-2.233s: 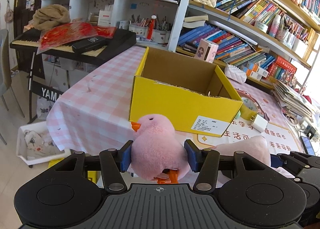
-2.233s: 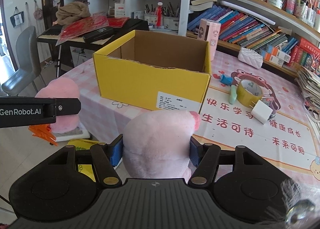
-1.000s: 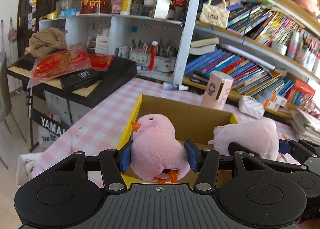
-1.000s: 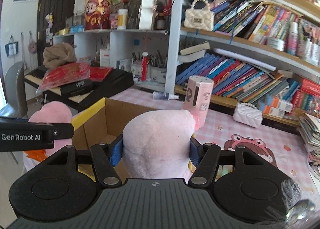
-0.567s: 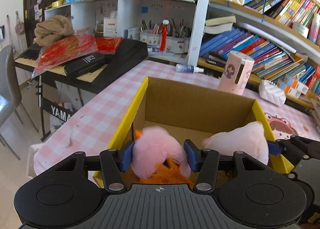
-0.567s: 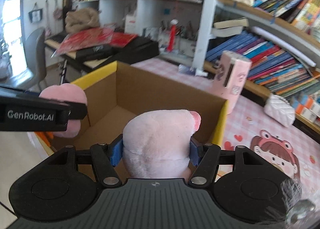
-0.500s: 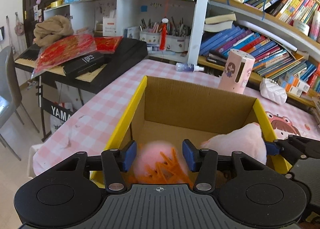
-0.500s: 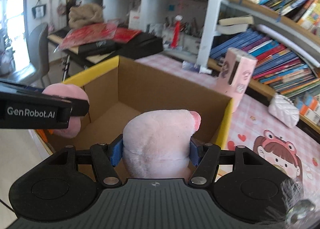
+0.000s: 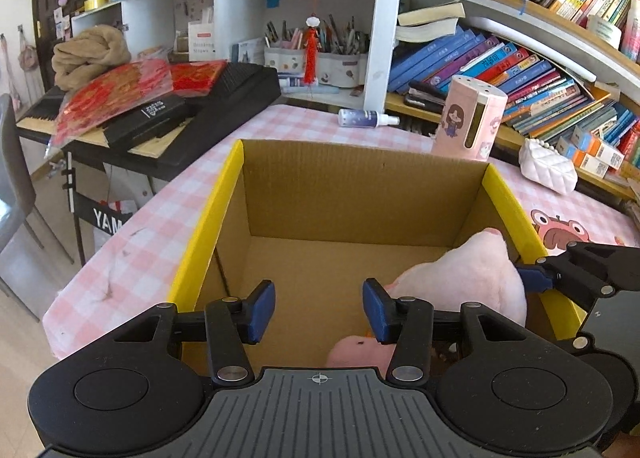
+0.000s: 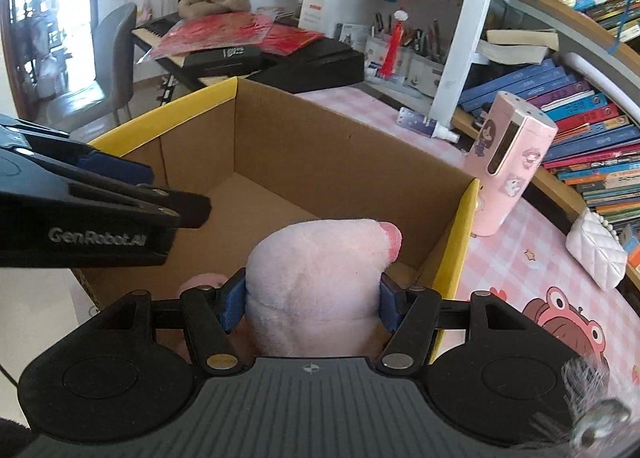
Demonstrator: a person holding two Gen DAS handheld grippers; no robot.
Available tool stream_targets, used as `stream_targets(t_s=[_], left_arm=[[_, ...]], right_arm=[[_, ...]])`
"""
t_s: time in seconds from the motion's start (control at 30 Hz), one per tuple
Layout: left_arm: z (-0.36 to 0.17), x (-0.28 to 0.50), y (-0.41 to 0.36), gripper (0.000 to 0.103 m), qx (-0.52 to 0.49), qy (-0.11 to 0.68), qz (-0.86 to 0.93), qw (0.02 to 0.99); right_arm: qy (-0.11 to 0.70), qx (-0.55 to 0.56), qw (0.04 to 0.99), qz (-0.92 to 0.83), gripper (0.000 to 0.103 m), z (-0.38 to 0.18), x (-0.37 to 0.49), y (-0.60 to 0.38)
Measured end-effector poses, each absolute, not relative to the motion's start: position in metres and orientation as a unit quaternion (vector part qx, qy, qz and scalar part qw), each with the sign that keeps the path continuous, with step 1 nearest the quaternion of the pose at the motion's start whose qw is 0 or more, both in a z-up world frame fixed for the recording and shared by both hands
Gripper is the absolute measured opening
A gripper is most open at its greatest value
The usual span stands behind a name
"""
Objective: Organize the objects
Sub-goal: 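Lower both plush toys into the yellow box and open both tools, then withdraw both tools from the box back toward the table objects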
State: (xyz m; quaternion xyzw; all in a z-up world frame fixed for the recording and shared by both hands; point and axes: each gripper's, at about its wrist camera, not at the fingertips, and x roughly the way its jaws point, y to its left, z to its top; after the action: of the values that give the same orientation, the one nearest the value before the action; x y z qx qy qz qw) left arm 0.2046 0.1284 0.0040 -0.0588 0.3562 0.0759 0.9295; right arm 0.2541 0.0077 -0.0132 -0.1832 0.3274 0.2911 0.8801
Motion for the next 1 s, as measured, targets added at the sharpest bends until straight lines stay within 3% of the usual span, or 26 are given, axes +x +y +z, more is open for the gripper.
stream_targets(t_s=[0.2, 0.27, 0.33, 0.53, 1.0], left_arm=[[0.013, 0.197, 0.129, 0.056, -0.069, 0.334, 0.090, 0.936], [0.017, 0.192, 0.130, 0.067, -0.072, 0.324, 0.091, 0.939], [0.022, 0.185, 0.129, 0.071, -0.075, 0.309, 0.094, 0.943], [0.032, 0.162, 0.127, 0.088, -0.085, 0.275, 0.096, 0.953], [0.037, 0.092, 0.143, 0.099, -0.098, 0.251, 0.093, 0.959]], right_arm=[[0.313, -0.171, 0.888, 0.289, 0.072, -0.011, 0.250, 0.006], [0.308, -0.165, 0.892, 0.287, 0.081, -0.010, 0.249, 0.004], [0.298, -0.160, 0.899, 0.276, 0.088, -0.008, 0.246, 0.003], [0.278, -0.128, 0.918, 0.253, 0.092, 0.004, 0.231, -0.006], [0.227, -0.083, 0.957, 0.160, 0.098, 0.030, 0.153, -0.018]])
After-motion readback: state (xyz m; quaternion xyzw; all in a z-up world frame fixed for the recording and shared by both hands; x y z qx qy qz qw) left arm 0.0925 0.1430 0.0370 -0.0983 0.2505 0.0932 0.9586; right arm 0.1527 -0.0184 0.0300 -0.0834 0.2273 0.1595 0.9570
